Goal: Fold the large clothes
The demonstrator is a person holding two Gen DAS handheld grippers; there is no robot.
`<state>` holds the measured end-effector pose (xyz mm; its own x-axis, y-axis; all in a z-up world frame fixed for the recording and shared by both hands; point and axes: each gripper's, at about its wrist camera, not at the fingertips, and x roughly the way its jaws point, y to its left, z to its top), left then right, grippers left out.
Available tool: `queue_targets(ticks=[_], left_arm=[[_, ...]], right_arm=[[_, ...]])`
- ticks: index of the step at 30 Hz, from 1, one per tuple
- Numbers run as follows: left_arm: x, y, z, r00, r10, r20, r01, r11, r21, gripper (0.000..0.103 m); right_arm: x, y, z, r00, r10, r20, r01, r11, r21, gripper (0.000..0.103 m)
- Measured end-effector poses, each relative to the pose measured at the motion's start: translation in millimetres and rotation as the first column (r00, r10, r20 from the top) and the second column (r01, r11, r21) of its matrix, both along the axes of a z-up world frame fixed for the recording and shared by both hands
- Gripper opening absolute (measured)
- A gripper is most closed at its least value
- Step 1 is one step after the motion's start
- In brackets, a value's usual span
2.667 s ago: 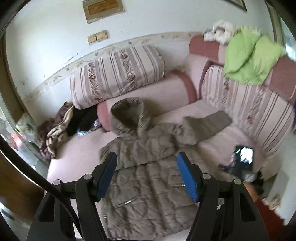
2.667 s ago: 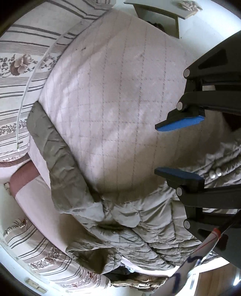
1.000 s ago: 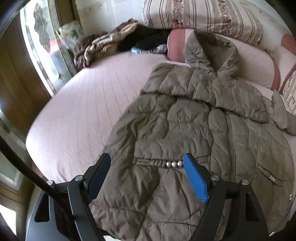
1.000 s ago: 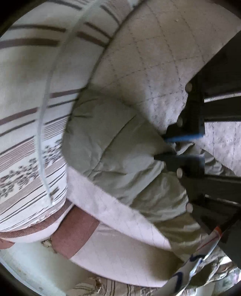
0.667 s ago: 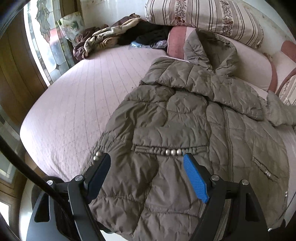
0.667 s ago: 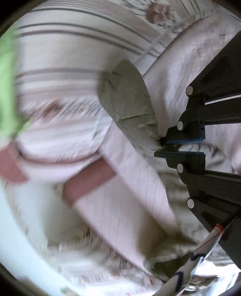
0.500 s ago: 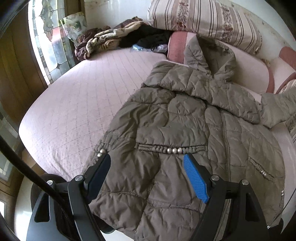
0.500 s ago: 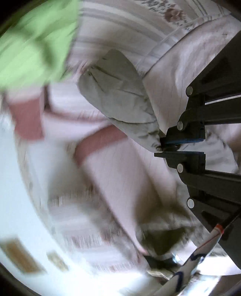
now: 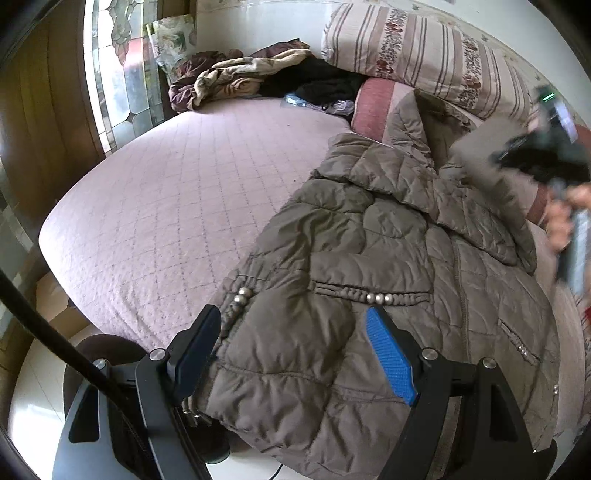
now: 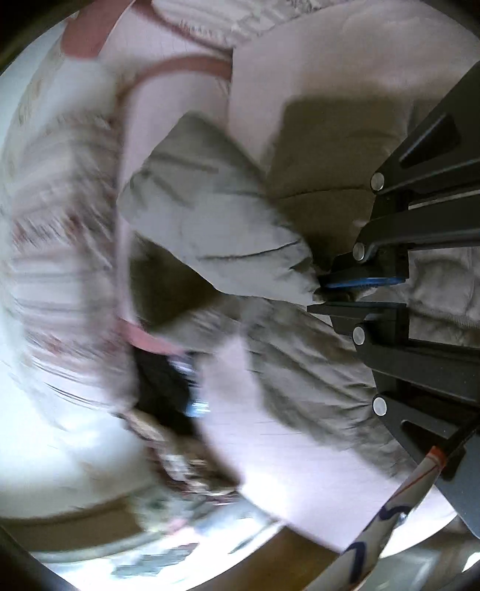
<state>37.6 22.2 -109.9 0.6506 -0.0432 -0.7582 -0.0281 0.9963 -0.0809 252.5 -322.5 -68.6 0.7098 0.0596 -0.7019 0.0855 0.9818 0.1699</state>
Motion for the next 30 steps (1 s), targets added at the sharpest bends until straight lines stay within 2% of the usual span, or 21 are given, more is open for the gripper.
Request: queue_targets(ticks=[2, 5, 7, 10, 16, 20, 23, 27, 30], left_arm=[[0, 5, 0, 1.000, 0.007, 0.003, -0.007, 1.000, -0.001, 0.080], [1, 9, -2, 1.000, 0.014, 0.007, -0.014, 1.000, -0.002, 0.080], [4, 11, -4, 1.000, 0.015, 0.002, -0.015, 1.000, -0.010, 0.080], [7, 12, -9, 1.000, 0.011, -0.016, -0.012, 1.000, -0.026, 0.080], [11, 11, -20, 0.999, -0.007, -0.048, 0.005, 0.999, -0.043, 0.080], [14, 16, -22, 0.999, -0.002, -0.051, -0.001, 0.999, -0.046, 0.080], [17, 22, -24, 0.998, 0.013, -0.059, -0.016, 0.998, -0.056, 0.080], [22, 30, -28, 0.996, 0.023, -0.081, -0.030, 0.997, -0.075, 0.080], [25, 33, -30, 0.996, 0.030, -0.079, -0.036, 0.997, -0.075, 0.080]], right_arm=[[12, 23, -36, 0.997, 0.027, -0.069, -0.029, 0.999, -0.032, 0.008], [21, 38, -79, 0.987, 0.043, -0.156, -0.046, 0.999, -0.013, 0.014], [16, 44, -90, 0.983, 0.061, -0.176, -0.065, 0.998, -0.015, 0.024], [3, 44, -86, 0.982, 0.089, -0.166, -0.093, 0.996, -0.017, 0.038], [-6, 30, -57, 0.991, 0.069, -0.111, -0.067, 0.997, 0.023, 0.039], [20, 37, -52, 0.994, 0.032, -0.108, -0.028, 0.999, 0.041, 0.039], [46, 48, -65, 0.989, 0.006, -0.146, 0.003, 0.998, 0.063, 0.039], [85, 62, -99, 0.964, -0.075, -0.254, 0.081, 0.997, 0.013, 0.039], [95, 76, -100, 0.966, -0.050, -0.255, 0.069, 0.995, 0.066, 0.030]])
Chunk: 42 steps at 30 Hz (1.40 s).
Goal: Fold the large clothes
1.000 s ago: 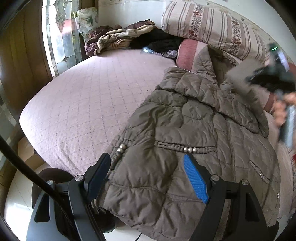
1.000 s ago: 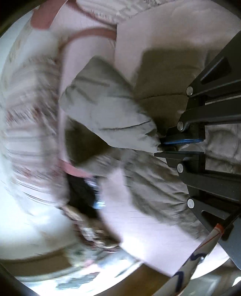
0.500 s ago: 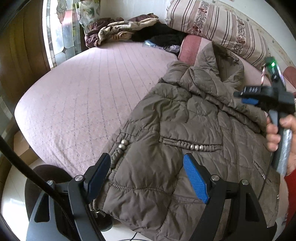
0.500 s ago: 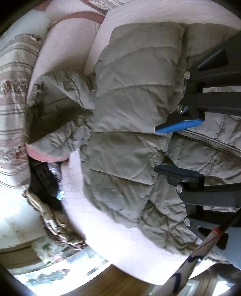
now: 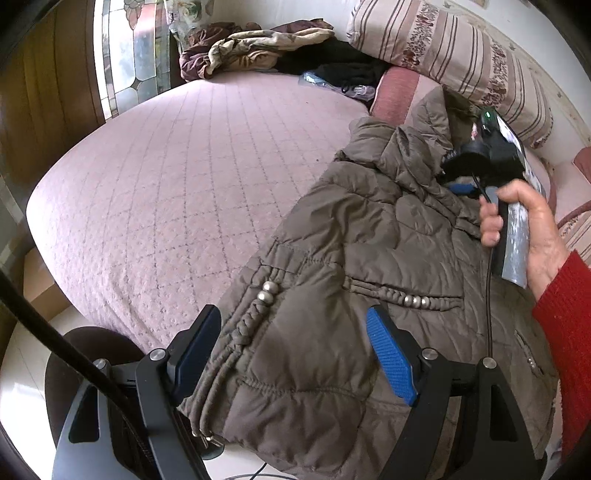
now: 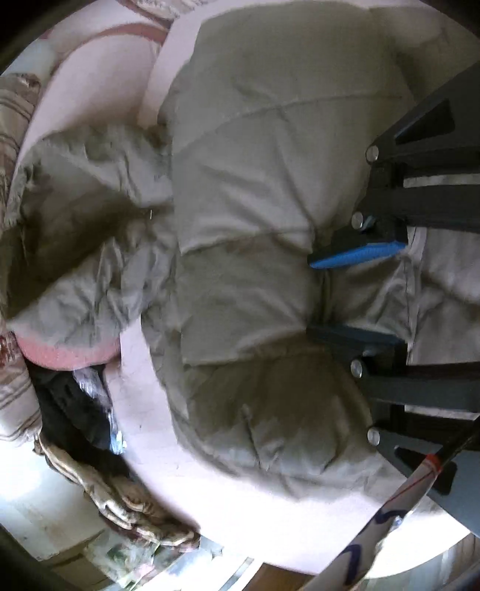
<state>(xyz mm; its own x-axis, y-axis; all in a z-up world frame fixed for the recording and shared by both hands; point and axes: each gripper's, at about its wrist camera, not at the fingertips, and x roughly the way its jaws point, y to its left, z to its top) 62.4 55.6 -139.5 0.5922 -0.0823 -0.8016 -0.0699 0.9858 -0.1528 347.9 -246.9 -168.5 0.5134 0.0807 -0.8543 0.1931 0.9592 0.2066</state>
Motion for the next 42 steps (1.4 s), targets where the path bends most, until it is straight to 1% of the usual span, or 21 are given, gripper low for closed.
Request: queue_targets(ticks=[1, 3, 5, 9, 10, 12, 13, 15, 17, 18, 19, 21, 25, 29, 30, 33, 36, 38, 40, 42], left_arm=[[1, 0, -1, 1.000, 0.000, -0.002, 0.000, 1.000, 0.000, 0.080], [5, 0, -3, 1.000, 0.001, -0.010, -0.001, 1.000, -0.004, 0.080], [6, -2, -5, 1.000, 0.001, -0.019, -0.001, 1.000, -0.002, 0.080], [4, -5, -7, 1.000, 0.000, -0.023, 0.000, 1.000, 0.014, 0.080], [5, -6, -7, 1.000, 0.001, -0.024, 0.000, 1.000, 0.016, 0.080], [4, -10, -5, 1.000, -0.001, -0.021, 0.002, 1.000, 0.023, 0.080], [3, -12, -3, 1.000, -0.005, -0.017, 0.005, 1.000, 0.030, 0.080], [0, -16, 1, 1.000, -0.013, -0.001, 0.013, 0.999, 0.046, 0.080], [-3, -17, 7, 1.000, -0.017, 0.017, 0.016, 0.998, 0.065, 0.080], [-4, -16, 8, 1.000, -0.018, 0.021, 0.016, 0.997, 0.072, 0.080], [-5, -15, 11, 1.000, -0.018, 0.025, 0.016, 0.997, 0.078, 0.080], [-4, -11, 14, 1.000, -0.014, 0.025, 0.011, 0.996, 0.087, 0.080], [-2, 2, 20, 0.999, 0.011, 0.038, -0.014, 0.994, 0.105, 0.080], [4, 21, 20, 0.999, 0.043, 0.026, -0.046, 0.991, 0.122, 0.080], [5, 26, 19, 0.999, 0.049, 0.017, -0.050, 0.991, 0.125, 0.080], [10, 38, 12, 0.997, 0.072, 0.000, -0.072, 0.989, 0.130, 0.080], [14, 40, 1, 0.997, 0.080, -0.025, -0.075, 0.985, 0.155, 0.080], [16, 37, -8, 0.997, 0.071, -0.043, -0.063, 0.984, 0.167, 0.080], [19, 31, -18, 0.995, 0.055, -0.088, -0.038, 0.981, 0.191, 0.080], [18, 27, -17, 0.994, 0.030, -0.103, -0.011, 0.984, 0.181, 0.080]], right_arm=[[3, 6, 2, 1.000, 0.018, 0.001, -0.018, 1.000, 0.011, 0.023], [8, 23, 6, 0.998, 0.067, 0.006, -0.067, 0.998, 0.018, 0.013], [14, 36, 6, 0.996, 0.094, 0.009, -0.094, 0.995, 0.018, 0.012], [20, 41, -3, 0.998, 0.067, -0.012, -0.067, 0.997, 0.032, 0.013], [21, 42, -4, 0.998, 0.065, -0.013, -0.065, 0.998, 0.022, 0.013], [22, 49, -3, 0.997, 0.080, -0.011, -0.080, 0.996, -0.029, 0.013], [21, 55, -1, 0.995, 0.101, -0.011, -0.102, 0.992, -0.075, 0.012], [17, 56, 7, 0.992, 0.125, -0.006, -0.125, 0.986, -0.114, 0.012], [4, 46, 20, 0.991, 0.136, 0.019, -0.134, 0.989, -0.067, 0.022], [-8, 37, 28, 0.990, 0.138, 0.036, -0.137, 0.990, -0.032, 0.036], [-19, 28, 34, 0.990, 0.132, 0.052, -0.131, 0.991, -0.022, 0.044], [-44, 8, 43, 0.990, 0.119, 0.071, -0.117, 0.993, -0.033, 0.045], [-104, -48, 47, 0.996, 0.064, 0.059, -0.063, 0.998, -0.024, 0.048], [-183, -125, 45, 0.997, -0.070, 0.029, 0.069, 0.997, 0.020, 0.054], [-208, -147, 42, 0.993, -0.116, 0.016, 0.116, 0.993, 0.031, 0.057], [-265, -187, 37, 0.976, -0.216, -0.002, 0.216, 0.976, 0.018, 0.058], [-310, -215, 26, 0.957, -0.287, -0.031, 0.287, 0.958, 0.016, 0.058], [-329, -227, 17, 0.948, -0.313, -0.052, 0.315, 0.949, 0.027, 0.058], [-340, -232, 9, 0.939, -0.336, -0.074, 0.338, 0.941, 0.030, 0.058], [-344, -235, 10, 0.936, -0.341, -0.083, 0.345, 0.938, 0.041, 0.058]])
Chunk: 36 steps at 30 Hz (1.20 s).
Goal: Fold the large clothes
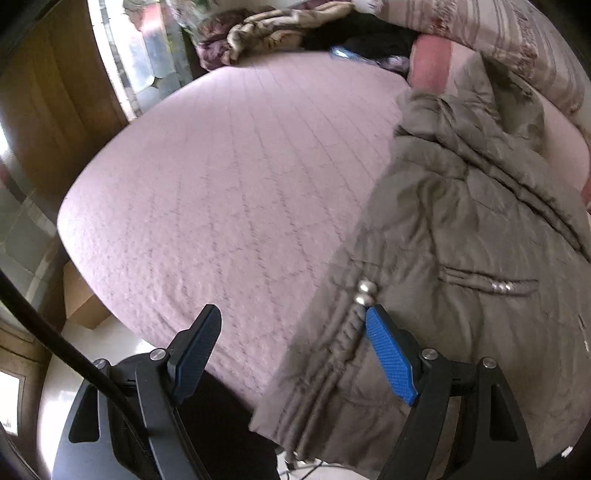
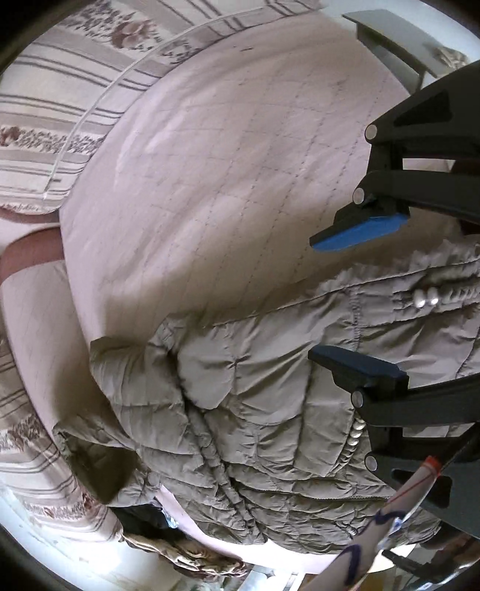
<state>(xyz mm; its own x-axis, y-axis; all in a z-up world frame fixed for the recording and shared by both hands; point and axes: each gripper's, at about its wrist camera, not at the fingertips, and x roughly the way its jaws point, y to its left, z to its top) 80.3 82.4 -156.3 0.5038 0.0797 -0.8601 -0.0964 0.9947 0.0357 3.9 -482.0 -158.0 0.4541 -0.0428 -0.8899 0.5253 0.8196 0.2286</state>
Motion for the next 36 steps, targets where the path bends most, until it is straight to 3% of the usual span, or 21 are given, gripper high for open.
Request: queue_targets(ticks=[6, 10, 15, 21, 29, 32, 36], left_arm=[[7, -16, 38, 0.994, -0.048, 0.103, 0.052, 0.998, -0.042, 0.080], [30, -38, 52, 0.991, -0.076, 0.111, 0.085, 0.993, -0.077, 0.080], [65, -65, 61, 0.983, -0.114, 0.141, 0.132, 0.983, -0.129, 0.080], [120, -87, 53, 0.978, -0.124, 0.167, 0.152, 0.974, -0.165, 0.080], [167, -82, 23, 0.975, -0.141, 0.173, 0.179, 0.957, -0.228, 0.080], [175, -70, 16, 0.977, -0.136, 0.162, 0.171, 0.960, -0.222, 0.080], [185, -52, 11, 0.985, -0.106, 0.138, 0.141, 0.951, -0.276, 0.080]], right_arm=[[31, 31, 49, 0.994, 0.082, 0.070, -0.079, 0.996, -0.046, 0.062], [75, 64, 74, 0.987, 0.134, 0.088, -0.129, 0.990, -0.062, 0.065], [146, 111, 96, 0.973, 0.215, 0.082, -0.201, 0.967, -0.154, 0.066], [251, 149, 102, 0.959, 0.273, 0.072, -0.254, 0.946, -0.203, 0.071], [418, 180, 117, 0.963, 0.266, 0.032, -0.231, 0.885, -0.404, 0.072], [472, 180, 124, 0.972, 0.230, 0.053, -0.189, 0.893, -0.409, 0.074], [531, 178, 132, 0.975, 0.165, 0.146, -0.108, 0.934, -0.340, 0.080]])
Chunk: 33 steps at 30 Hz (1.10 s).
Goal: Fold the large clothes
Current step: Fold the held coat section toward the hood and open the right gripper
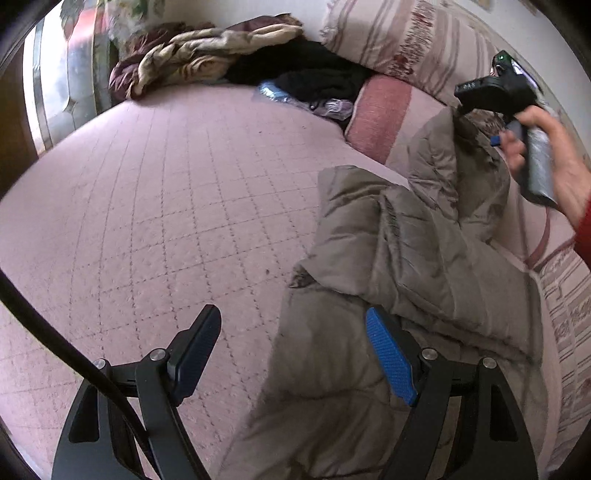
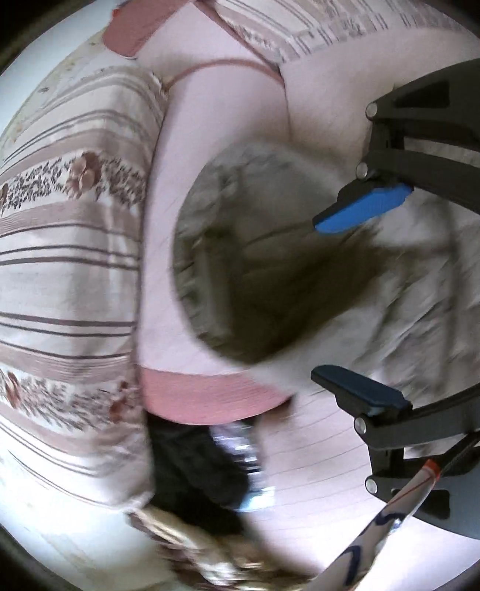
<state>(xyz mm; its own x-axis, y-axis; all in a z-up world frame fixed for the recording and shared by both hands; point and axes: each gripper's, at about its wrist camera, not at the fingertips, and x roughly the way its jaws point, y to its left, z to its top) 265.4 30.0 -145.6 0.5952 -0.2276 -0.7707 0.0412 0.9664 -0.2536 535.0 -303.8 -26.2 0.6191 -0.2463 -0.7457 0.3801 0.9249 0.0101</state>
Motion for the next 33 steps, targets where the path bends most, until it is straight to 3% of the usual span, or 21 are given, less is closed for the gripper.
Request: queue_targets(ticks=[5, 8, 9, 10, 11, 12, 18, 24, 29, 33], left_arm=[[7, 10, -6, 1.000, 0.016, -0.026, -0.017, 0.999, -0.031, 0.080], [9, 9, -10, 0.999, 0.012, -0.040, -0.013, 1.000, -0.027, 0.080], [10, 8, -11, 0.999, 0.010, -0.043, -0.011, 1.000, -0.026, 0.080], [10, 7, -11, 0.999, 0.009, -0.044, -0.010, 1.000, -0.025, 0.080], [11, 7, -11, 0.999, 0.008, -0.043, -0.009, 1.000, -0.024, 0.080], [10, 8, -11, 0.999, 0.008, -0.040, -0.009, 1.000, -0.025, 0.080], [6, 12, -5, 1.000, 0.002, -0.028, -0.003, 0.999, -0.049, 0.080], [1, 20, -3, 0.999, 0.001, -0.048, -0.005, 0.995, -0.096, 0.080], [-5, 31, 5, 0.999, 0.025, -0.026, -0.028, 0.993, -0.112, 0.080], [-4, 41, 5, 0.998, 0.054, -0.021, -0.056, 0.993, -0.108, 0.080]], right_arm=[[51, -1, -4, 0.998, -0.063, 0.032, 0.062, 0.998, 0.017, 0.082], [69, -7, -17, 0.995, -0.099, 0.005, 0.099, 0.995, 0.002, 0.082], [73, -9, -22, 0.995, -0.104, -0.007, 0.104, 0.995, 0.002, 0.072], [73, -12, -28, 0.995, -0.100, -0.020, 0.100, 0.995, 0.012, 0.042], [69, -15, -32, 0.996, -0.089, -0.032, 0.090, 0.995, 0.032, 0.020], [65, -16, -34, 0.996, -0.079, -0.046, 0.082, 0.995, 0.052, 0.007], [-16, 8, 1, 1.000, 0.024, 0.008, -0.023, 0.999, -0.048, 0.005], [-137, 28, 26, 0.997, 0.075, 0.026, -0.074, 0.997, -0.022, 0.005], [-233, 49, -3, 0.996, 0.083, -0.022, -0.080, 0.993, 0.085, 0.005], [-264, 71, -49, 0.992, 0.097, -0.083, -0.084, 0.985, 0.148, 0.005]])
